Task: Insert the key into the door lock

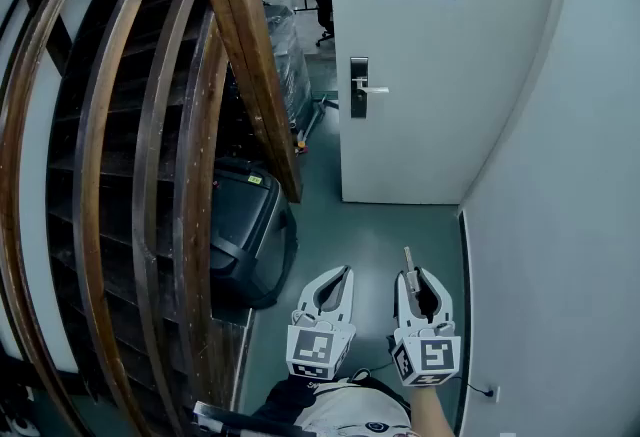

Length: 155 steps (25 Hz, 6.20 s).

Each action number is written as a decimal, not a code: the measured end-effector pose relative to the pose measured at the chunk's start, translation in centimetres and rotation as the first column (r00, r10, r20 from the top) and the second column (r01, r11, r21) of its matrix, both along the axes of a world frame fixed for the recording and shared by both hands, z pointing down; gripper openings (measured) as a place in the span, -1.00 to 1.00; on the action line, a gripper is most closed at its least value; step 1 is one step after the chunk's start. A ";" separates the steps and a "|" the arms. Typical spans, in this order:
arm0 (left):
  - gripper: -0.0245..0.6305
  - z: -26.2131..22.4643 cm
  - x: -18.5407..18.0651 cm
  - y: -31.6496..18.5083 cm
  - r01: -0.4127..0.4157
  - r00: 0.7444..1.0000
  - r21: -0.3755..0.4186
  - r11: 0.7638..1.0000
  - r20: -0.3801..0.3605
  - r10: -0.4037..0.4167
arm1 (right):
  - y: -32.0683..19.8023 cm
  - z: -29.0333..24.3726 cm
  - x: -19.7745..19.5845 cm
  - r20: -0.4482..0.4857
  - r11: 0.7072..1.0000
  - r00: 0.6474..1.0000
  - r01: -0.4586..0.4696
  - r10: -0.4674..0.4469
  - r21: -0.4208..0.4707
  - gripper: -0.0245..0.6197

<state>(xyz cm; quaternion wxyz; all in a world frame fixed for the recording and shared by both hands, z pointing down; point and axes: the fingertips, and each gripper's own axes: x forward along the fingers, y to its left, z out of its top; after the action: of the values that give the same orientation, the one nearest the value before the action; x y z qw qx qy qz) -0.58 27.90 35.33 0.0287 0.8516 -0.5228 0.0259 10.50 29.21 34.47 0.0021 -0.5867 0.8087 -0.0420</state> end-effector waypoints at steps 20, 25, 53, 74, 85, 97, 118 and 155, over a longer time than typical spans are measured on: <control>-0.92 1.1 -5.0 -1.2 -0.018 1.000 -0.009 1.000 -0.014 0.018 | -1.3 1.1 -3.7 0.044 0.999 0.998 -0.048 0.048 -0.004 -0.56; -0.92 1.9 -6.5 -1.3 -0.026 1.000 -0.020 0.999 -0.014 0.026 | -0.9 2.3 -5.6 0.037 0.998 0.998 -0.047 0.048 -0.031 -0.56; -0.92 2.5 -2.0 -29.5 0.071 0.997 -0.037 0.997 -0.022 -0.071 | -29.3 3.8 -2.7 0.029 0.995 0.998 0.063 -0.061 -0.082 -0.56; -0.92 7.2 -3.7 -45.4 -0.022 1.000 -0.126 0.992 0.015 0.024 | -45.3 8.4 -6.8 0.010 0.984 1.000 0.005 -0.003 -0.179 -0.56; -0.92 14.0 -4.9 -53.0 0.050 0.998 -0.159 0.986 0.038 -0.044 | -54.8 16.0 -6.8 -0.046 0.976 0.999 0.001 -0.011 -0.219 -0.56; -0.92 23.9 -5.0 -57.0 0.098 0.995 -0.168 0.981 0.007 -0.098 | -69.0 23.6 -6.0 -0.118 0.988 0.993 -0.004 -0.015 -0.156 -0.56; -0.92 27.1 -5.6 -60.1 0.098 0.995 -0.186 0.978 -0.001 -0.100 | -76.1 26.9 -5.4 -0.142 0.983 0.990 -0.033 0.007 -0.181 -0.56; -0.92 6.9 -6.1 -56.0 0.126 0.990 -0.141 0.982 -0.040 -0.133 | -55.3 7.7 -3.6 0.020 0.991 0.999 0.036 -0.034 -0.129 -0.90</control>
<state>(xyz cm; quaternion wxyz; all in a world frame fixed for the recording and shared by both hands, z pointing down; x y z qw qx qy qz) -6.69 -28.12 42.27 0.1023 0.8120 -0.5732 0.0390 6.88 -26.07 42.16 -0.0293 -0.5710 0.8144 -0.0997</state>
